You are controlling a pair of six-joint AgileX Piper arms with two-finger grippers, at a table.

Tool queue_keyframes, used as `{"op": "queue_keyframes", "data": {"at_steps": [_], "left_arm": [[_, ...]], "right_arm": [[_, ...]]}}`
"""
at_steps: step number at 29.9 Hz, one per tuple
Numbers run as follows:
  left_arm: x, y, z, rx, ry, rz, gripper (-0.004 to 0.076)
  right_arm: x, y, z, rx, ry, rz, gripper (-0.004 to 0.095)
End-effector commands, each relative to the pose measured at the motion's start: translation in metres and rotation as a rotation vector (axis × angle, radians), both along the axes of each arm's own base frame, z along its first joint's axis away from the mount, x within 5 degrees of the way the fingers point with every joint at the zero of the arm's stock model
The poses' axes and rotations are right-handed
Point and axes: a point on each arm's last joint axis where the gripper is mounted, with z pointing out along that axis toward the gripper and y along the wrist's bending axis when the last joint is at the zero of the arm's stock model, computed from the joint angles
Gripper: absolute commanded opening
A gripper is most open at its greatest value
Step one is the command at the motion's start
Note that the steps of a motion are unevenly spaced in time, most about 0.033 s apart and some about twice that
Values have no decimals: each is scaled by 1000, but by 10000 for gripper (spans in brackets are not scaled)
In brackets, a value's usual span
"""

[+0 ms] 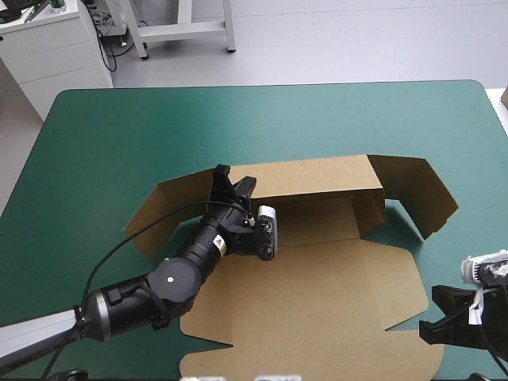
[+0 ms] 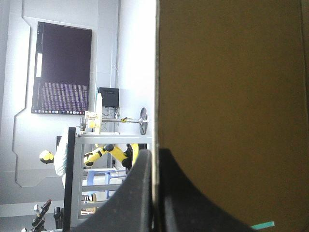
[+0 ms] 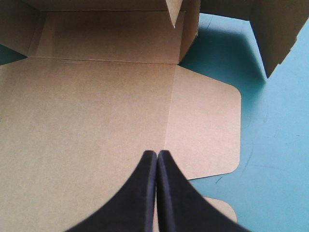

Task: Fold the box

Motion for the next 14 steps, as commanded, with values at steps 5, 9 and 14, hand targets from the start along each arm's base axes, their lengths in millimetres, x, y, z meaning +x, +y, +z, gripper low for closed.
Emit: {"op": "queue_keyframes", "data": {"at_steps": [5,9,14], "left_arm": [[-2,2,22,-30,-73,-13,-32],[-2,1,21,-27,-68,-22,-32],[0,-2,16,12,-74,-22,-32]], "right_arm": [[5,0,10,6,-77,-12,-18],[6,-1,10,-6,-84,-20,-17],[6,-1,10,-6,-84,-20,-18]]}}
